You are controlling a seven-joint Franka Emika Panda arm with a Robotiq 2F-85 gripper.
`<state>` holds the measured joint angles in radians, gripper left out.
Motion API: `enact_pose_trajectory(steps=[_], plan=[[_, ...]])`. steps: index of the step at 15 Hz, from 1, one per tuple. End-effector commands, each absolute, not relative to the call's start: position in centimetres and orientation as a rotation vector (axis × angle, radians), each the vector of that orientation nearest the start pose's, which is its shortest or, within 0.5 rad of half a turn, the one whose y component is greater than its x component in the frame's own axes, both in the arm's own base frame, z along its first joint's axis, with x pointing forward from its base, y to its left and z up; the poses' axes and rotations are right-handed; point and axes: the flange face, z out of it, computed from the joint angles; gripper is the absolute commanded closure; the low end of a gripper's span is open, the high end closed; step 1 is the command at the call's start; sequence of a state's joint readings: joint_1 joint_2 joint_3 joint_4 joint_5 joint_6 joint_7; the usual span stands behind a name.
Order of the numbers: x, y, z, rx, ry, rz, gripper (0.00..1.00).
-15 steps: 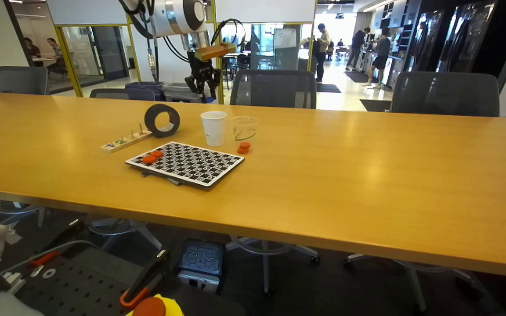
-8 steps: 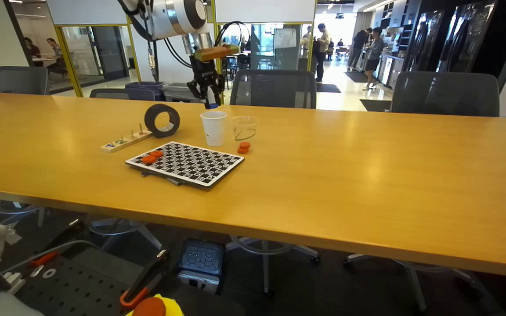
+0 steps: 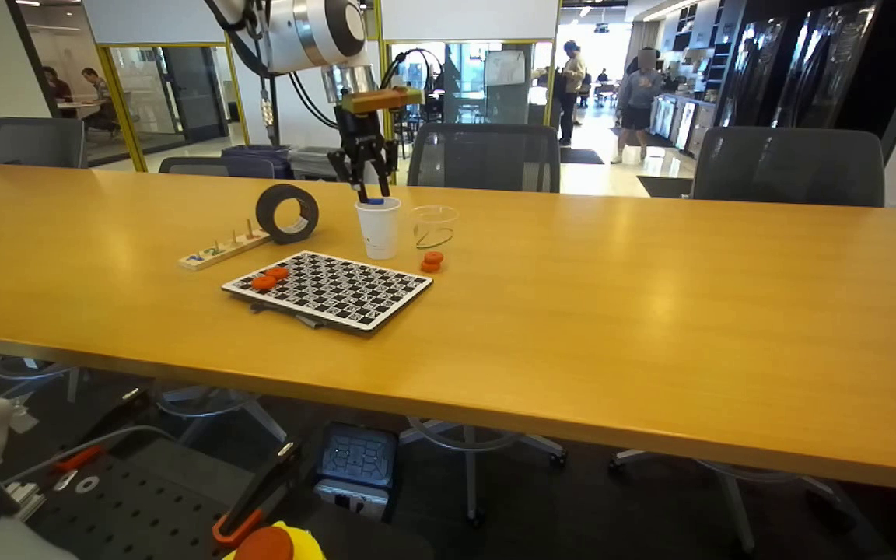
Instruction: Put the orange rings inside the clear cup. put the blue ring inside the white cup
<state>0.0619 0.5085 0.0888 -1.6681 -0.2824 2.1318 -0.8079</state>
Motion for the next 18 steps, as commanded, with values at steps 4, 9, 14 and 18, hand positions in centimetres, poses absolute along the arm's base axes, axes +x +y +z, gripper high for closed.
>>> enact_pose_trajectory(steps=[4, 9, 14, 18], plan=[[65.1, 8.4, 32.9, -2.943, -1.636, 0.111, 0.0], [59.6, 9.1, 35.6, -3.061, -1.464, 0.067, 0.0], [52.2, 11.8, 34.2, -3.118, -1.233, 0.083, 0.0], [48.8, 14.3, 30.7, -3.084, -1.037, 0.062, 0.0]])
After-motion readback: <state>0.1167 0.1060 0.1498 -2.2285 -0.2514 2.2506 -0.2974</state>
